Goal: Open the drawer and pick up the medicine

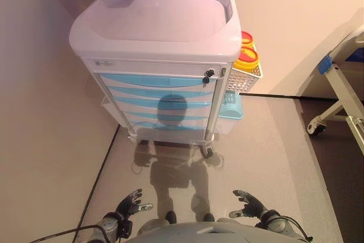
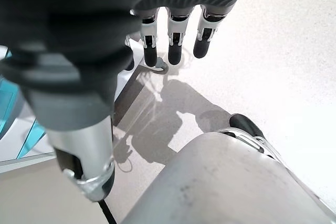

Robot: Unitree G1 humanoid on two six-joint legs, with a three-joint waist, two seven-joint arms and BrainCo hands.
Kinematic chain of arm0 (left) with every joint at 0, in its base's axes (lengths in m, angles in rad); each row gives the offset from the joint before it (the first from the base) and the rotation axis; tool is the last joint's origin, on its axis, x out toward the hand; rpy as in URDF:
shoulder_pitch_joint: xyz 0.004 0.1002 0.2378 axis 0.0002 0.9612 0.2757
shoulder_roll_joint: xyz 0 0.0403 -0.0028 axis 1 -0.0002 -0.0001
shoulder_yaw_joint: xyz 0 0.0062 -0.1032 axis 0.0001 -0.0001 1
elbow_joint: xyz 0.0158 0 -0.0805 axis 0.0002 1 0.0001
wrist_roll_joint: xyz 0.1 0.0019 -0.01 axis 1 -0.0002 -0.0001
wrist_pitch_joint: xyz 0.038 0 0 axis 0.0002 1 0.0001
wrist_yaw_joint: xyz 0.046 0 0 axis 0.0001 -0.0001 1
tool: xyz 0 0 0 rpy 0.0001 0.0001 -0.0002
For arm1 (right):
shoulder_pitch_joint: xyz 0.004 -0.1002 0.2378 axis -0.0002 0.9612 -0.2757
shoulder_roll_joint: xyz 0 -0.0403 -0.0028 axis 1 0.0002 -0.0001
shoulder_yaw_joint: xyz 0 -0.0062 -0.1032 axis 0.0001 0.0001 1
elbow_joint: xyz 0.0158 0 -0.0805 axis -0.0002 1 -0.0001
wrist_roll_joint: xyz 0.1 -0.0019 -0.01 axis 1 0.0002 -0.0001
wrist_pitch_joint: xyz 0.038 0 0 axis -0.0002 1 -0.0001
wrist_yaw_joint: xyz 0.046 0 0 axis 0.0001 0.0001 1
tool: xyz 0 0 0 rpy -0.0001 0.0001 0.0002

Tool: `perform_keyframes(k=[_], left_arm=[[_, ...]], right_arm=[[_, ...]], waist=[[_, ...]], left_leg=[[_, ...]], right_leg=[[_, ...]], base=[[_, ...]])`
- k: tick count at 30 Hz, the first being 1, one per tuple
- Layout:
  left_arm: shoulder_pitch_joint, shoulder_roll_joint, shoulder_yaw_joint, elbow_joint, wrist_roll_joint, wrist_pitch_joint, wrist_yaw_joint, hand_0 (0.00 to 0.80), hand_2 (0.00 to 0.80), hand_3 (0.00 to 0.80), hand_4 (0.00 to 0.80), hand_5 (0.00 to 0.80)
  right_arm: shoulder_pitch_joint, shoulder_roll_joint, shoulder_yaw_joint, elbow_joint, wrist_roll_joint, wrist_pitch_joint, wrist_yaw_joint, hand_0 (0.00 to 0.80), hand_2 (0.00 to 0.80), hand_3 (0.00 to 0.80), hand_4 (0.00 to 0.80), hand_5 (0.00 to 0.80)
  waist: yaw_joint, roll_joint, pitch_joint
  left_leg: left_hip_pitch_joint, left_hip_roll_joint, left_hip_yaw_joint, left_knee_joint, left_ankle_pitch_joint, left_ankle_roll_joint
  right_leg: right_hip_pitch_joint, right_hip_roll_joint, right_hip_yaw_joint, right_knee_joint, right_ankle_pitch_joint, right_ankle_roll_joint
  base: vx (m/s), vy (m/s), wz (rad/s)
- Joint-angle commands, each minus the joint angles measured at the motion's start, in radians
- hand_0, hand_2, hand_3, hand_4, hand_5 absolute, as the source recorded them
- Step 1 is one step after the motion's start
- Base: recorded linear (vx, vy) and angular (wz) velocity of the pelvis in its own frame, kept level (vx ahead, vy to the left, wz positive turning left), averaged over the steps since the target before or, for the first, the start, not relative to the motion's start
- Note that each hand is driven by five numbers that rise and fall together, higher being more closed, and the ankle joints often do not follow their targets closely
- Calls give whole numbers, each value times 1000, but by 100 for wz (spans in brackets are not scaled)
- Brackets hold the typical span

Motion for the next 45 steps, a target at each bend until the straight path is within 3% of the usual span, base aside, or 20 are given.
perform_keyframes(k=[1, 15, 28, 33, 36, 40, 45], left_arm=[[-64, -20, 2, 43, 25, -25, 11, 0, 0, 0, 0, 0], [-40, -23, 35, 65, 4, -40, 22, 0, 0, 0, 0, 0], [-19, -22, 79, 57, -111, -28, 8, 0, 0, 0, 0, 0], [-33, -18, 90, 29, -209, -56, -8, 0, 0, 0, 0, 0], [-88, -7, 85, -7, -347, -104, -45, 0, 0, 0, 0, 0], [-163, 2, 87, -63, -518, -155, -109, 0, 0, 0, 0, 0], [-237, 2, 86, -210, -692, -147, -147, 0, 0, 0, 0, 0]], right_arm=[[-58, -3, 26, 11, 5, -37, -6, 0, 0, 0, 0, 0], [-43, 1, 9, 21, 18, -41, -7, 0, 0, 0, 0, 0], [-27, 4, -16, 15, 65, -31, -22, 0, 0, 0, 0, 0], [-28, -3, -21, -16, 93, -28, -25, 0, 0, 0, 0, 0], [-63, -24, -14, -45, 123, -34, -37, 0, 0, 0, 0, 0], [-110, -42, -8, -74, 190, -51, -56, 0, 0, 0, 0, 0], [-149, -52, 7, -134, 257, -49, -78, 0, 0, 0, 0, 0]], waist=[[-5, -26, 13], [-6, -26, 11], [-21, -17, 36], [-35, -17, 70], [-46, -14, 131], [-54, -16, 211], [-59, -20, 268]], left_leg=[[13, -54, 43, -6, -92, 23], [15, -52, 49, -4, -95, 26], [-14, -54, 43, 39, -114, 41], [-65, -64, 44, 107, -138, 55], [-144, -68, 50, 166, -150, 67], [-274, -59, 80, 265, -158, 84], [-425, -47, 118, 358, -161, 94]], right_leg=[[46, -27, 17, -69, 16, 90], [48, -30, 15, -61, 12, 88], [7, -35, 46, 0, -14, 81], [-51, -43, 75, 54, -28, 77], [-143, -55, 92, 119, -36, 74], [-295, -71, 111, 241, -42, 69], [-455, -65, 137, 334, -38, 67]], base=[[0, 0, 0], [22, -1, 0], [75, 24, -2], [41, 56, -9], [-128, 81, -19], [-176, 85, -16], [-113, 79, -16]])
